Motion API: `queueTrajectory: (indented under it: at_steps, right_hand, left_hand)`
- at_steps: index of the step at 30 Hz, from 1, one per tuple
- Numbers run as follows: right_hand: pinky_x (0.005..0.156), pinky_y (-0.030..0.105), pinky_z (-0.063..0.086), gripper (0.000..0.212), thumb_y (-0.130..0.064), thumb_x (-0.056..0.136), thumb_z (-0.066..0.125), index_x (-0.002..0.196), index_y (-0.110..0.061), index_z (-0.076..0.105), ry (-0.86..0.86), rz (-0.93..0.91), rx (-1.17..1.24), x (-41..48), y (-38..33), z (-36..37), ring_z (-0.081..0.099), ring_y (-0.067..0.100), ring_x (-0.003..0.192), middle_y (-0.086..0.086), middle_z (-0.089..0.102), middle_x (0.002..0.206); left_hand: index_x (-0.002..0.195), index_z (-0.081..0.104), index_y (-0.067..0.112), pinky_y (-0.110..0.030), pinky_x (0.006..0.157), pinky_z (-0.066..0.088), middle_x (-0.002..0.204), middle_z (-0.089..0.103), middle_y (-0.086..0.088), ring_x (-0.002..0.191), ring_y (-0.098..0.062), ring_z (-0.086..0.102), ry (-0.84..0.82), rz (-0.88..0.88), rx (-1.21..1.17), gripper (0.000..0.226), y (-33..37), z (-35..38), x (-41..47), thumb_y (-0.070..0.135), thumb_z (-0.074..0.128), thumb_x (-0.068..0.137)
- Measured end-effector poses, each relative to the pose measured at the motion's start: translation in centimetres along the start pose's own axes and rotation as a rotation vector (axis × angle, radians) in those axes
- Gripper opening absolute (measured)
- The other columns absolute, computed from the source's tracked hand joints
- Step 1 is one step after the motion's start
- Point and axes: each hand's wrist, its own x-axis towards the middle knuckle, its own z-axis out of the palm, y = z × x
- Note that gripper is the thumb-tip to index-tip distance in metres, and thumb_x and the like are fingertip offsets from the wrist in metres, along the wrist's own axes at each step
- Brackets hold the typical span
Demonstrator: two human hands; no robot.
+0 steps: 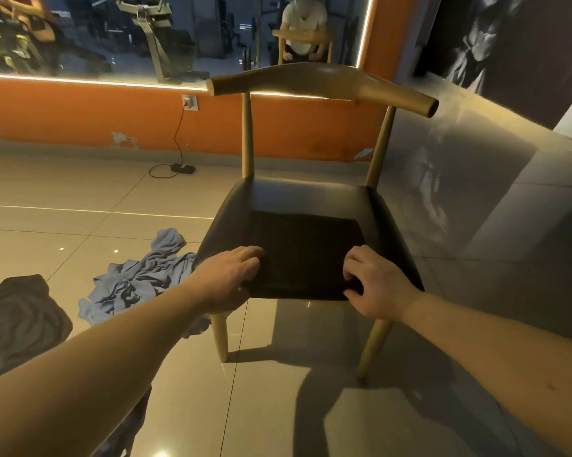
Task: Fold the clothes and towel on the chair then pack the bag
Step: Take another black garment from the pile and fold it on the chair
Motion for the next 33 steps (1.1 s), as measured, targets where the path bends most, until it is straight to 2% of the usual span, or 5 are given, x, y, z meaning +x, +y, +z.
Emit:
queueTrajectory:
  at_steps: [6, 10, 15, 24, 33]
  right_hand:
    - [0.072, 0.036, 0.056, 0.011, -0.030, 0.097, 0.056, 0.094, -0.021, 0.060, 0.191, 0.111, 0.136, 3.1, -0.1, -0.3, 0.055, 0.007, 0.082, -0.008, 0.055, 0.094]
    - [0.106, 0.040, 0.048, 0.028, -0.027, 0.102, 0.050, 0.128, -0.018, 0.059, 0.196, 0.318, 0.138, 8.0, -0.3, 0.9, 0.052, 0.017, 0.123, 0.001, 0.054, 0.132]
    - [0.126, 0.044, 0.010, 0.055, -0.042, 0.108, 0.032, 0.159, -0.021, 0.028, -0.064, 0.346, 0.001, 11.4, -1.4, 3.6, 0.005, 0.020, 0.156, 0.002, 0.013, 0.169]
    - [0.125, 0.046, 0.001, 0.075, -0.070, 0.098, 0.011, 0.161, -0.029, 0.012, -0.146, 0.474, -0.154, 9.5, 0.5, 6.2, 0.003, 0.024, 0.156, 0.003, 0.011, 0.169]
    - [0.126, 0.047, 0.008, 0.060, -0.050, 0.107, 0.029, 0.161, -0.024, 0.019, -0.161, 0.603, 0.138, 9.8, 0.2, 3.1, 0.006, 0.025, 0.156, 0.004, 0.013, 0.169]
  left_hand:
    - [0.079, 0.051, 0.028, -0.030, 0.081, 0.048, 0.108, 0.056, 0.005, 0.096, -0.013, 0.051, 0.011, -0.108, -0.008, 0.041, 0.3, -0.9, 1.6, 0.064, 0.035, 0.090]
    - [0.109, 0.060, 0.020, -0.034, 0.092, 0.050, 0.117, 0.055, 0.002, 0.106, -0.015, 0.053, 0.252, -0.303, -0.204, 0.025, 1.6, -0.5, 6.4, 0.041, 0.048, 0.104]
    - [0.161, 0.026, 0.020, -0.043, 0.129, 0.012, 0.171, 0.015, -0.004, 0.158, -0.022, 0.009, 0.049, -0.319, -0.199, 0.060, 2.7, 1.8, 11.8, 0.047, 0.034, 0.108]
    - [0.164, 0.002, 0.029, -0.046, 0.129, -0.002, 0.172, -0.006, 0.003, 0.157, -0.019, -0.013, -0.104, -0.401, -0.058, 0.087, -1.0, 4.3, 9.2, 0.078, 0.003, 0.091]
    - [0.165, 0.005, 0.026, -0.048, 0.129, 0.000, 0.172, -0.005, 0.000, 0.158, -0.021, -0.011, -0.165, -0.482, -0.184, 0.073, -0.6, 2.5, 9.3, 0.065, 0.018, 0.103]
